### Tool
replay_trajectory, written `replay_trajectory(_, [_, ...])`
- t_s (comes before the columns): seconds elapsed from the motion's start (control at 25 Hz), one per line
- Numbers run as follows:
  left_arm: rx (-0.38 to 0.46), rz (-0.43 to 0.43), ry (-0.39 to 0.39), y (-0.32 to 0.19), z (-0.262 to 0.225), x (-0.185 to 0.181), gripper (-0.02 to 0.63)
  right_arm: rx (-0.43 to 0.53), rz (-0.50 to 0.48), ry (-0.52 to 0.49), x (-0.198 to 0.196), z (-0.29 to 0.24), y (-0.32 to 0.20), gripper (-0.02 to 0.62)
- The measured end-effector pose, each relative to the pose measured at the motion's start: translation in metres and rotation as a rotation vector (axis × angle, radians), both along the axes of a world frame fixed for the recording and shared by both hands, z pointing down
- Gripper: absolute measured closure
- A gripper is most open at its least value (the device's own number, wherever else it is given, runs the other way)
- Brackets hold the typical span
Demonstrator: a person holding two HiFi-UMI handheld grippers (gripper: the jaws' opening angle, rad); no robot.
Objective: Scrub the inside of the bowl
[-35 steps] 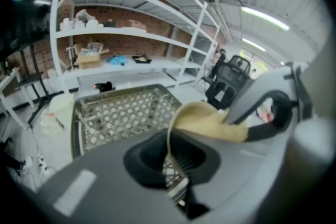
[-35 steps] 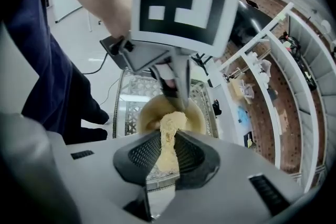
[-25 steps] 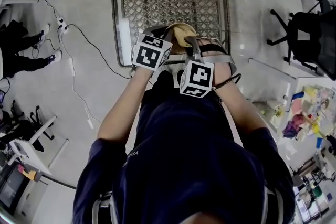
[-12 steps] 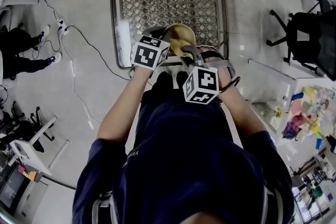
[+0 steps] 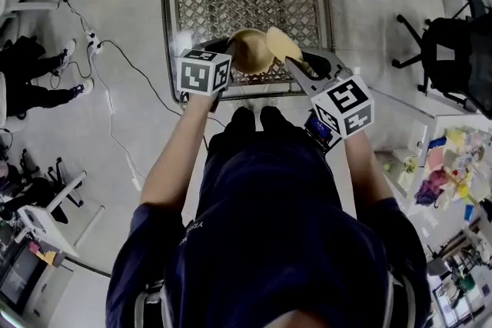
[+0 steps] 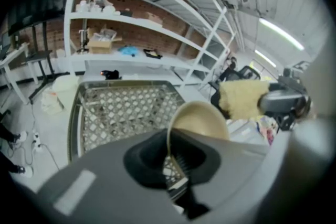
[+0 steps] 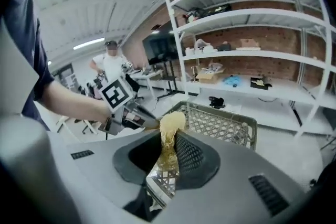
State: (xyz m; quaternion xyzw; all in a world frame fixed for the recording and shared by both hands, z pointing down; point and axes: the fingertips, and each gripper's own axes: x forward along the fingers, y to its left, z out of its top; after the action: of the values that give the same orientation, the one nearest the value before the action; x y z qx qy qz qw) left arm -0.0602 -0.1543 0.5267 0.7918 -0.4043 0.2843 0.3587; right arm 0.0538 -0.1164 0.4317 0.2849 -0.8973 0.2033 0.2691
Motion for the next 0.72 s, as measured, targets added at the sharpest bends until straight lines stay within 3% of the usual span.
replay_trajectory(0.2, [-0.006, 0.004, -0.003, -0.002, 0.001, 0.002, 0.595, -0.021, 0.103, -0.08, 0.017, -0.005, -0.018, 0.529])
replay_trajectory(0.72, [-0.037, 0.014, -0.016, 0.002, 0.01, 0.001, 0.595, -0.044, 0.18, -0.131, 0.033, -0.002, -0.031, 0.531])
